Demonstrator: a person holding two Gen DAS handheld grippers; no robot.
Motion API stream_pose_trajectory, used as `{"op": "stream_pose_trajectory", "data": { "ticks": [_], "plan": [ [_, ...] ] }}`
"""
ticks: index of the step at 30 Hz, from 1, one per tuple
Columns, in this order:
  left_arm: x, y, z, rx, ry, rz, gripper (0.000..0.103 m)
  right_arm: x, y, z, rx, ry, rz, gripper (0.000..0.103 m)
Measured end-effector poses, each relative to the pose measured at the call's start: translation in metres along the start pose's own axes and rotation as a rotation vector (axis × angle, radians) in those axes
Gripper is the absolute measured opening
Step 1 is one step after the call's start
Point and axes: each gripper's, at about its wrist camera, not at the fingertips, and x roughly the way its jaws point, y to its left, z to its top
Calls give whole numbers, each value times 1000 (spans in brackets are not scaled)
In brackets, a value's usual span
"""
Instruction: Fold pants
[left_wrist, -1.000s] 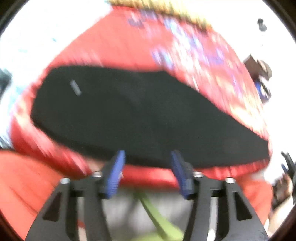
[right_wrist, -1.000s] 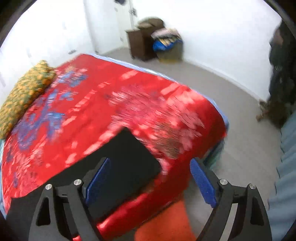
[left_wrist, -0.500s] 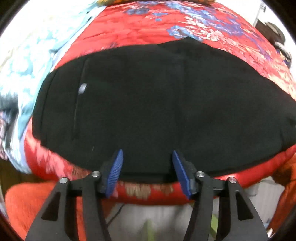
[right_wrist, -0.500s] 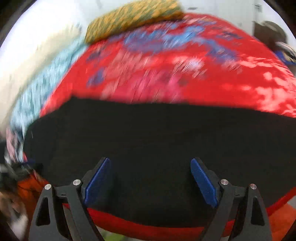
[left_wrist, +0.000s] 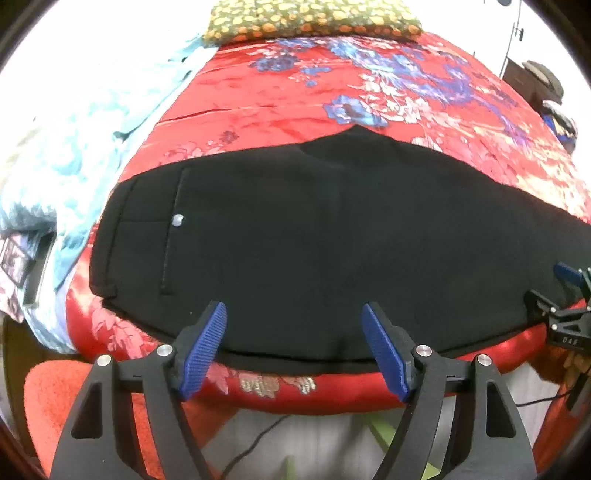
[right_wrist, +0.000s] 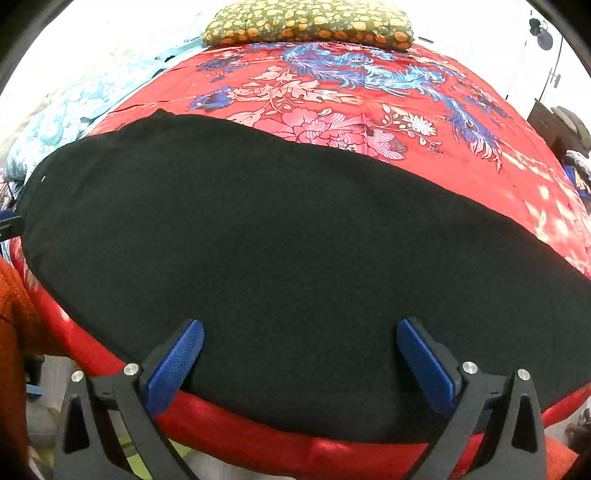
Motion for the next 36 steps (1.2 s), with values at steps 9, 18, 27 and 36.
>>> {"op": "stream_pose_trajectory", "data": {
  "ticks": [9, 18, 27, 36],
  "plan": [
    [6, 6, 4, -17, 2, 6, 78, 1, 3, -1, -2, -12, -14, 103],
    [34, -20, 36, 38, -35, -12, 78, 2, 5, -4, -8, -33, -28, 103],
    [61, -38, 8, 179, 130, -28, 76, 2, 4, -4, -9, -29, -32, 103],
    [55, -36, -3, 216, 165, -37, 79, 1, 6, -5, -6, -24, -42, 103]
  ]
}}
